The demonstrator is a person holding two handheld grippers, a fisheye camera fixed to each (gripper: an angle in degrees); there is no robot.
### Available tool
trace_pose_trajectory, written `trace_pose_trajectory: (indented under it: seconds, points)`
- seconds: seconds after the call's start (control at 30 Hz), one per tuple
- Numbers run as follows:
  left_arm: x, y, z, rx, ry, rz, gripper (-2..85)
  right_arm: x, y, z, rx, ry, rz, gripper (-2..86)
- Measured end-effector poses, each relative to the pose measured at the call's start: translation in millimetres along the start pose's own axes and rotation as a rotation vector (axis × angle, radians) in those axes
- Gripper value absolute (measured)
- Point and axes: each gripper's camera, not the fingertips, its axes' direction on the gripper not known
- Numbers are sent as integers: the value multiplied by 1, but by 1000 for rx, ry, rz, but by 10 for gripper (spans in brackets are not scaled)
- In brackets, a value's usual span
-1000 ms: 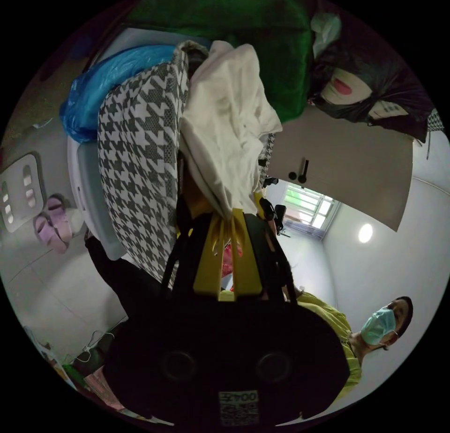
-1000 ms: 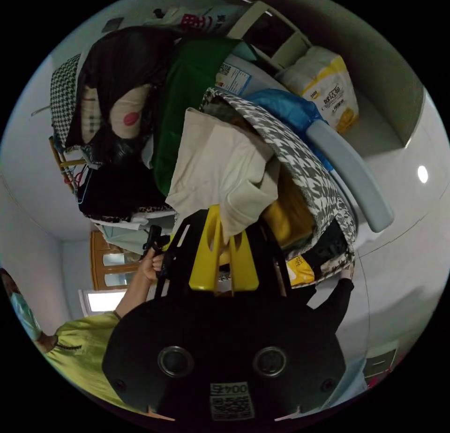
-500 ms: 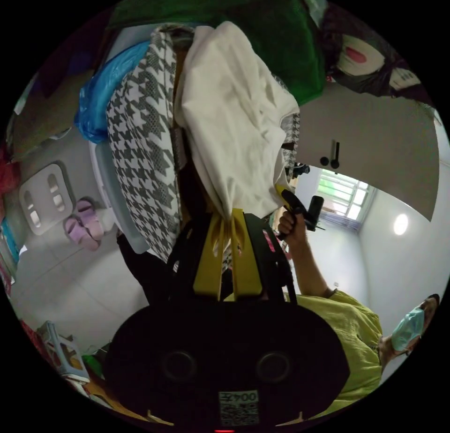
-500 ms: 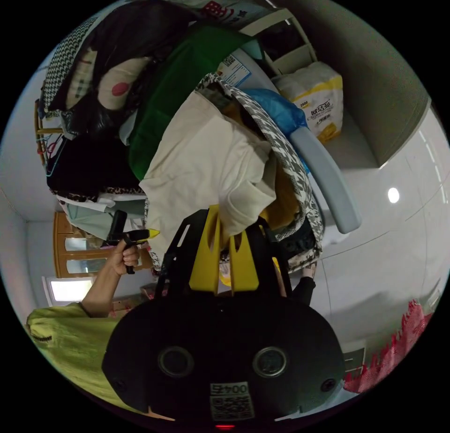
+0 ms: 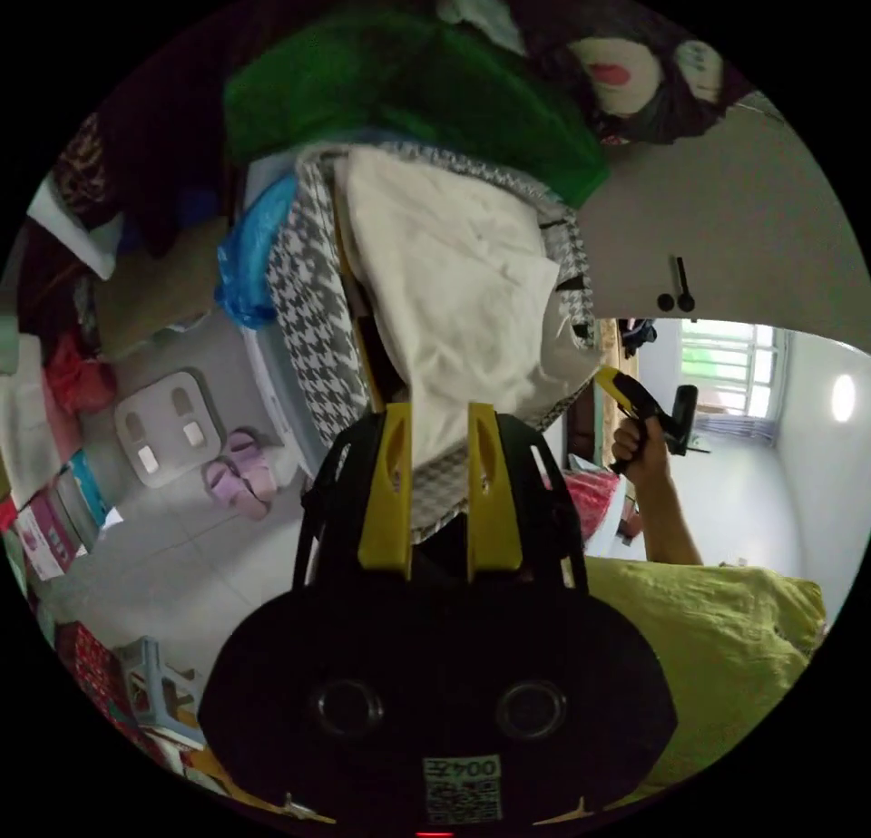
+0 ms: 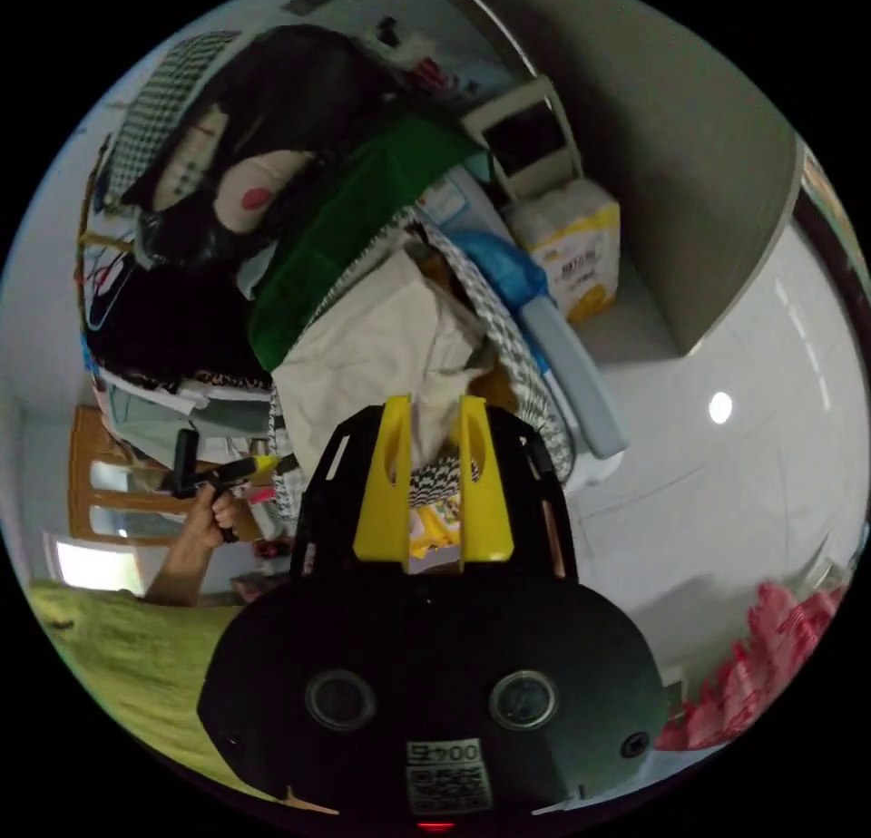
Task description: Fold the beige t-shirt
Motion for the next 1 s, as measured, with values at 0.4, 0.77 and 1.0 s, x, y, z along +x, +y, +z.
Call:
trace_pose_trajectory:
  seconds: [0.4, 0.77, 1.0]
  points:
    - [40, -36, 41, 185, -179, 17, 232, -186, -86, 95, -92, 176, -475, 133]
    - [40, -13, 74, 172, -174, -38, 249, -186, -80, 77, -225, 150, -434, 123]
    - [74, 29, 32, 206, -125, 69, 240, -169, 5, -40, -343, 281, -439, 105]
